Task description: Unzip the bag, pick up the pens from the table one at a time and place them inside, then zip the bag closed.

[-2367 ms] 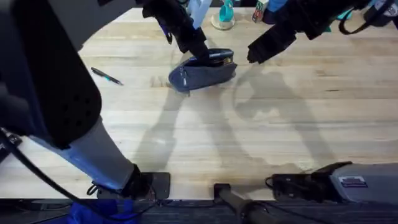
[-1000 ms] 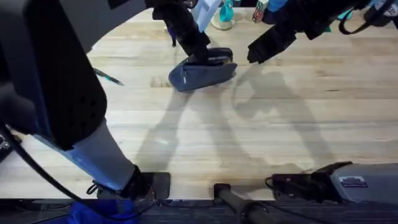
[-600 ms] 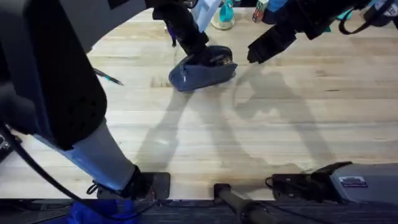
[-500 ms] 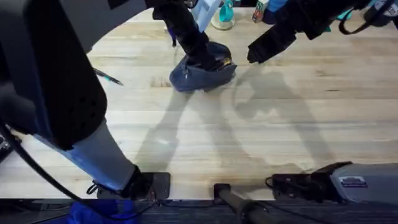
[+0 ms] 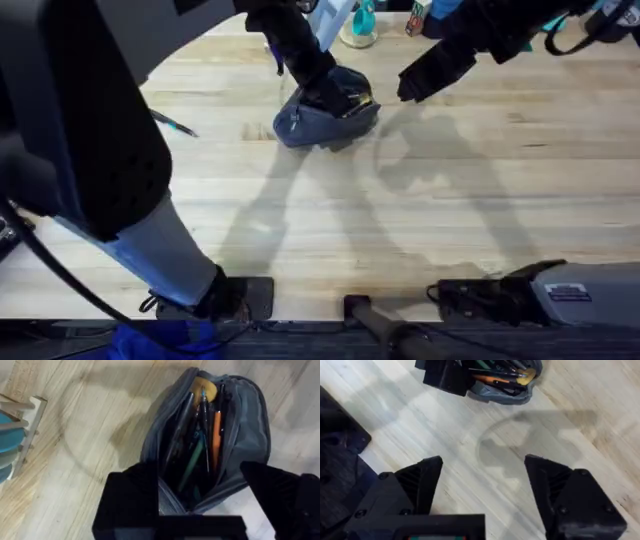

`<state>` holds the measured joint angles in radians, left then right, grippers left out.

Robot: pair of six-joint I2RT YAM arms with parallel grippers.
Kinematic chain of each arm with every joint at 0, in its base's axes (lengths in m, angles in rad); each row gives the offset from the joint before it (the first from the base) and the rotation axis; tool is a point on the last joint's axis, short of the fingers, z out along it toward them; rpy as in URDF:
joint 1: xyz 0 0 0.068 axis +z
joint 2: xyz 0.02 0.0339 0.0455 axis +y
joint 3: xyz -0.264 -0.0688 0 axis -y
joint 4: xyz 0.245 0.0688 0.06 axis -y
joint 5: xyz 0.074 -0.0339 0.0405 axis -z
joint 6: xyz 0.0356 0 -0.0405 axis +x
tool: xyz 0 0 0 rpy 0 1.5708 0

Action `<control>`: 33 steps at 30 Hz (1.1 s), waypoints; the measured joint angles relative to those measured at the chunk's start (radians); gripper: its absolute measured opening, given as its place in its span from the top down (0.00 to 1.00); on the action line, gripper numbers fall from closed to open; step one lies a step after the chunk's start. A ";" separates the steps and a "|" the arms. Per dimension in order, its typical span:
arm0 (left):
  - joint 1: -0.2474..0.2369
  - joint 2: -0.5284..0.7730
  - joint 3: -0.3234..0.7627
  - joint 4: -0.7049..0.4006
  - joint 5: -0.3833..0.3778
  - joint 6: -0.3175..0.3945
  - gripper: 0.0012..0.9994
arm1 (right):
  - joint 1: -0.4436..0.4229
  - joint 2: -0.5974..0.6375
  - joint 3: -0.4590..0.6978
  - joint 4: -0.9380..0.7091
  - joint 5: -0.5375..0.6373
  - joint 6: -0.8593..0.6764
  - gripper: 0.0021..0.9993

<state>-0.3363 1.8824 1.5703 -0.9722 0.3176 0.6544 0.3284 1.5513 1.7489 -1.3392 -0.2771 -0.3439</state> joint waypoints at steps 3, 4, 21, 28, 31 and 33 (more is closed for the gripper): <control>0.000 0.001 0.012 -0.018 0.000 0.000 0.01 | 0.000 0.000 0.000 0.000 0.000 0.000 0.00; 0.000 0.002 0.024 -0.030 -0.001 0.000 0.00 | 0.000 0.000 0.000 0.000 0.000 0.000 0.00; 0.000 0.002 0.355 -0.249 -0.147 -0.134 0.01 | 0.000 0.000 0.000 0.000 0.000 0.000 0.00; 0.009 0.002 0.412 -0.306 -0.166 -0.214 0.00 | 0.000 0.000 0.000 0.000 0.000 0.000 0.00; 0.021 0.002 0.412 -0.330 -0.180 -0.249 0.00 | 0.000 0.000 0.000 0.000 0.000 0.000 0.00; 0.035 0.002 0.412 -0.346 -0.185 -0.271 0.00 | 0.000 0.000 0.000 0.000 0.000 0.000 0.00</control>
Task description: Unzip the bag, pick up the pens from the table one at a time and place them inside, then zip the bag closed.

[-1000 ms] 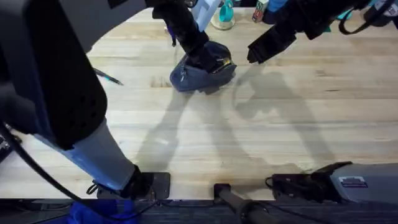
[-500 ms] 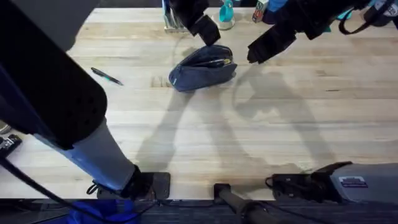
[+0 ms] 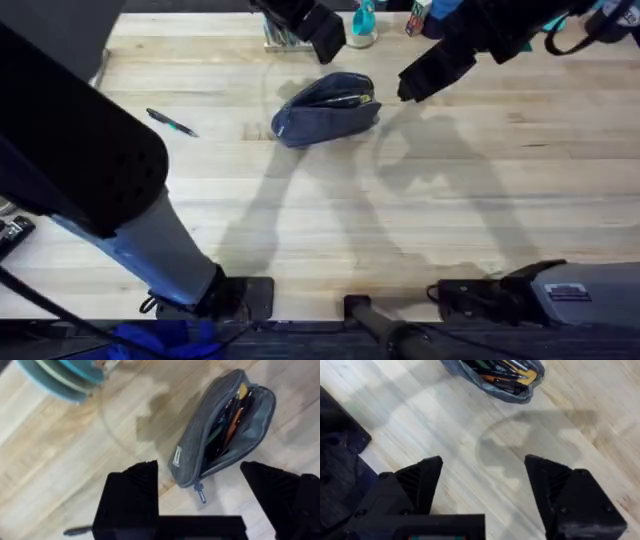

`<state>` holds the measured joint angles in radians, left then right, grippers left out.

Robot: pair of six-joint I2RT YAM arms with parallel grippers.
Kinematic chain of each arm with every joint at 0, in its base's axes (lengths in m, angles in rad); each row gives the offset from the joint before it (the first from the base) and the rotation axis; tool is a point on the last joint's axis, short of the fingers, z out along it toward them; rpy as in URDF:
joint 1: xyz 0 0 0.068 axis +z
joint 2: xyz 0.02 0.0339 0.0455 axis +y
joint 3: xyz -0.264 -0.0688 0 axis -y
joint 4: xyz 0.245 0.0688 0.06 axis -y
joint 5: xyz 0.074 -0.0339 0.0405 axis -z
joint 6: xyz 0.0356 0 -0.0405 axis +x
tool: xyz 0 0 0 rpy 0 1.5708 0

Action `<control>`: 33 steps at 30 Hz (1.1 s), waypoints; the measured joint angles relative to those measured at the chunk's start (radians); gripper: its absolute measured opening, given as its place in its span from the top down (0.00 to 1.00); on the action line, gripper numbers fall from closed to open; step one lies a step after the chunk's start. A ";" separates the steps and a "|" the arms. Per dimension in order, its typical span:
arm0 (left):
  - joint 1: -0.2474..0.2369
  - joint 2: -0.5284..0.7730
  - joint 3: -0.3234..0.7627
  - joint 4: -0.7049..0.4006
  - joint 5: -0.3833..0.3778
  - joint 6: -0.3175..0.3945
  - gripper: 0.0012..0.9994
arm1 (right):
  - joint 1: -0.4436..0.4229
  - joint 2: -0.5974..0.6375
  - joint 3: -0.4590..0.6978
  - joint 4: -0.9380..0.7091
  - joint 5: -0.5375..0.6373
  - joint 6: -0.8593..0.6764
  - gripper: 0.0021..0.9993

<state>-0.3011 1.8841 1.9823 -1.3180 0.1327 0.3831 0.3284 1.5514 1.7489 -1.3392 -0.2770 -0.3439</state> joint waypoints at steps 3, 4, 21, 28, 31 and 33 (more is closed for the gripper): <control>0.029 0.000 0.000 -0.009 -0.004 -0.033 0.00 | 0.000 0.000 0.000 0.000 0.000 0.000 0.00; 0.041 0.000 0.000 -0.009 -0.004 -0.046 0.00 | 0.000 0.000 0.000 0.000 0.000 0.000 0.00; 0.192 -0.110 0.002 -0.086 -0.107 -0.255 0.00 | 0.000 0.000 0.000 0.000 0.000 0.000 0.00; 0.216 -0.110 0.003 -0.116 -0.160 -0.363 0.00 | 0.000 0.000 0.000 0.000 0.000 0.000 0.00; 0.232 -0.110 0.003 -0.127 -0.169 -0.403 0.00 | 0.000 0.000 0.000 0.000 0.000 0.000 0.00; 0.245 -0.110 0.003 -0.136 -0.181 -0.427 0.00 | 0.000 0.000 0.000 0.000 0.000 0.000 0.00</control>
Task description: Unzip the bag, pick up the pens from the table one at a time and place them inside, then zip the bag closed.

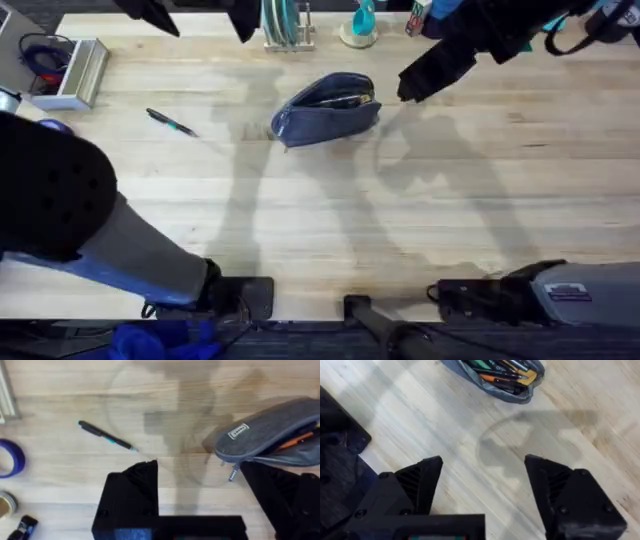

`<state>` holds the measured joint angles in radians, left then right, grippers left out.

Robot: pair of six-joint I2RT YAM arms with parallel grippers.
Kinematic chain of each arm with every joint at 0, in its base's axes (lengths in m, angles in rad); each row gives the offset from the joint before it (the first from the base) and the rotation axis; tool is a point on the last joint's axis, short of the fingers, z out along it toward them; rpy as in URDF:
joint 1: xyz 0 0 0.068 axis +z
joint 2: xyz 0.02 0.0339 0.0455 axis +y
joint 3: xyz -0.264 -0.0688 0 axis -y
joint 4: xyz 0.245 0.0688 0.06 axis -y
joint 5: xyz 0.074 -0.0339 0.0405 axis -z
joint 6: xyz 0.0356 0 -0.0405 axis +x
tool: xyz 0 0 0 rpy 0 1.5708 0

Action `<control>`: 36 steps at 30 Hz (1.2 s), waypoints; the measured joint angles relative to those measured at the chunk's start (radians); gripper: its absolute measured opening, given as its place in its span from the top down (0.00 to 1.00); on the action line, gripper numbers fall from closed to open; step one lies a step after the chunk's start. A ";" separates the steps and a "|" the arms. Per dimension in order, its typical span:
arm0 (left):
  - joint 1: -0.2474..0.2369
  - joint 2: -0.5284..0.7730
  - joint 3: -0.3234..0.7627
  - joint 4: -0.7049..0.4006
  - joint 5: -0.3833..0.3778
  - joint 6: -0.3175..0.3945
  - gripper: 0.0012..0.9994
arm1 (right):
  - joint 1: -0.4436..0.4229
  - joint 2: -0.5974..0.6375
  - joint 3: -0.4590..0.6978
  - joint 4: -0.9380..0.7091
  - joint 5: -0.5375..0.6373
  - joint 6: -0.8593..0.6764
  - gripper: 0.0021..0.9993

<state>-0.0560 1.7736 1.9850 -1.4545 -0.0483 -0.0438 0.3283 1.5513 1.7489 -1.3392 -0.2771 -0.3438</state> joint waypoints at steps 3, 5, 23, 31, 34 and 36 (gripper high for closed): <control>0.021 0.000 -0.002 0.000 -0.007 -0.024 0.00 | 0.000 0.000 0.000 0.000 0.000 0.000 0.00; 0.034 -0.004 -0.018 0.005 -0.009 -0.039 0.00 | 0.000 0.000 0.000 0.000 0.000 0.000 0.00; 0.207 -0.166 -0.338 0.111 -0.028 -0.222 0.01 | 0.000 0.000 0.000 0.000 0.000 0.000 0.00; 0.292 -0.166 -0.451 0.182 -0.027 -0.352 0.01 | 0.000 0.000 0.000 0.000 0.000 0.000 0.00; 0.327 -0.166 -0.496 0.226 -0.027 -0.392 0.01 | 0.000 0.000 0.000 0.000 0.000 0.000 0.00; 0.349 -0.166 -0.526 0.252 -0.027 -0.417 0.01 | 0.000 0.000 0.000 0.000 0.000 0.000 0.00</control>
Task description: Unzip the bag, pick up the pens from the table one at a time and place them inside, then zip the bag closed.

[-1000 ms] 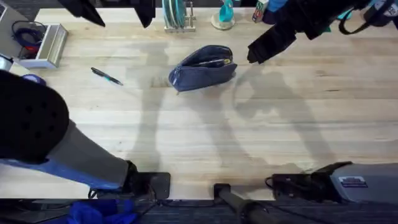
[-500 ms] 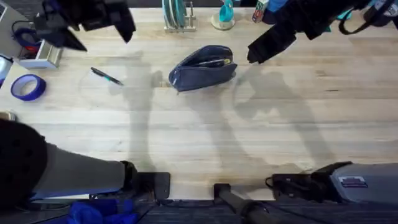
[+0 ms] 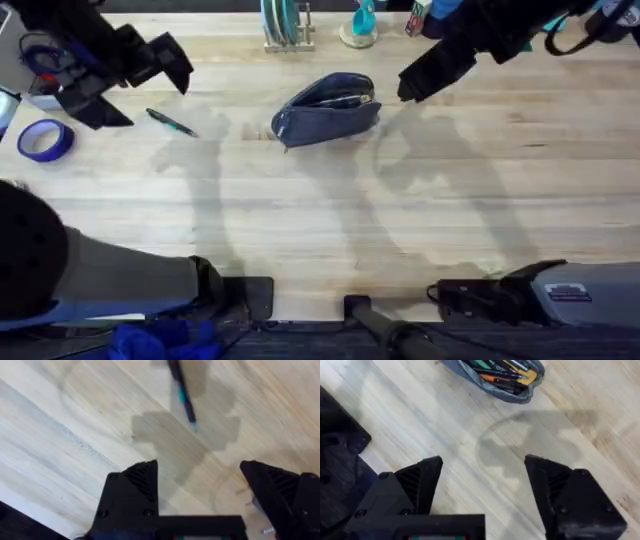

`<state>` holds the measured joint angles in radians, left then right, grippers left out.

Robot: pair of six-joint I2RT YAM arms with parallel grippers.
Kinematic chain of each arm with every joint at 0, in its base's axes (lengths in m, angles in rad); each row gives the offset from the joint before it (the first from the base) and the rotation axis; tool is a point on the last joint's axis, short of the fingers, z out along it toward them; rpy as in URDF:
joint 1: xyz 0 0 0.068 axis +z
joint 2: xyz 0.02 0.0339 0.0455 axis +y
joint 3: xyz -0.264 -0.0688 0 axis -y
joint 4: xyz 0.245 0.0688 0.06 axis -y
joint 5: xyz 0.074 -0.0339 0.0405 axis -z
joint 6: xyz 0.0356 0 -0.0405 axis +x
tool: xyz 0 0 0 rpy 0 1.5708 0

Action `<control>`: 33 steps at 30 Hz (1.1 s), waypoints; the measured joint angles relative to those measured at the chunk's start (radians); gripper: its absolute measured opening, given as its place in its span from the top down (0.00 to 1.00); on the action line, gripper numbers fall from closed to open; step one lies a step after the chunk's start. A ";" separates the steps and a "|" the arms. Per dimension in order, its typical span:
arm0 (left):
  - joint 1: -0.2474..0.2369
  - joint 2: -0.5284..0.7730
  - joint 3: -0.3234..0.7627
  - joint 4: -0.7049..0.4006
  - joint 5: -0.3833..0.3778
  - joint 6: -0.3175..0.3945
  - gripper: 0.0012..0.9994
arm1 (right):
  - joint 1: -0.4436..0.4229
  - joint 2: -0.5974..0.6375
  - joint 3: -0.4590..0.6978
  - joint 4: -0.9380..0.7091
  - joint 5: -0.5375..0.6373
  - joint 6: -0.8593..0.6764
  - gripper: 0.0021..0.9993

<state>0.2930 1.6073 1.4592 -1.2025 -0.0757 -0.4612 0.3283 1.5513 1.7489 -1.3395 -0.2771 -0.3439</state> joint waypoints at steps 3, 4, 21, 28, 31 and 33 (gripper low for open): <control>0.028 0.000 -0.043 0.039 0.000 -0.041 0.01 | 0.000 0.000 0.000 0.000 0.000 0.000 0.00; 0.036 0.000 -0.057 0.053 0.000 -0.054 0.01 | 0.000 0.000 0.000 0.000 0.000 0.000 0.00; 0.091 0.000 -0.248 0.338 0.000 -0.199 0.01 | 0.000 0.000 0.000 0.000 0.000 0.000 0.00; 0.091 0.002 -0.261 0.408 0.000 -0.203 0.00 | 0.000 0.000 0.000 0.000 0.000 0.000 0.00; 0.091 0.019 -0.261 0.420 0.000 -0.205 0.01 | 0.000 0.000 0.000 0.000 0.000 0.000 0.00; 0.091 0.044 -0.261 0.429 0.000 -0.205 0.01 | 0.000 0.000 0.000 0.000 0.000 0.000 0.00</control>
<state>0.3843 1.6513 1.1984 -0.7736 -0.0753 -0.6666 0.3283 1.5513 1.7489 -1.3392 -0.2771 -0.3439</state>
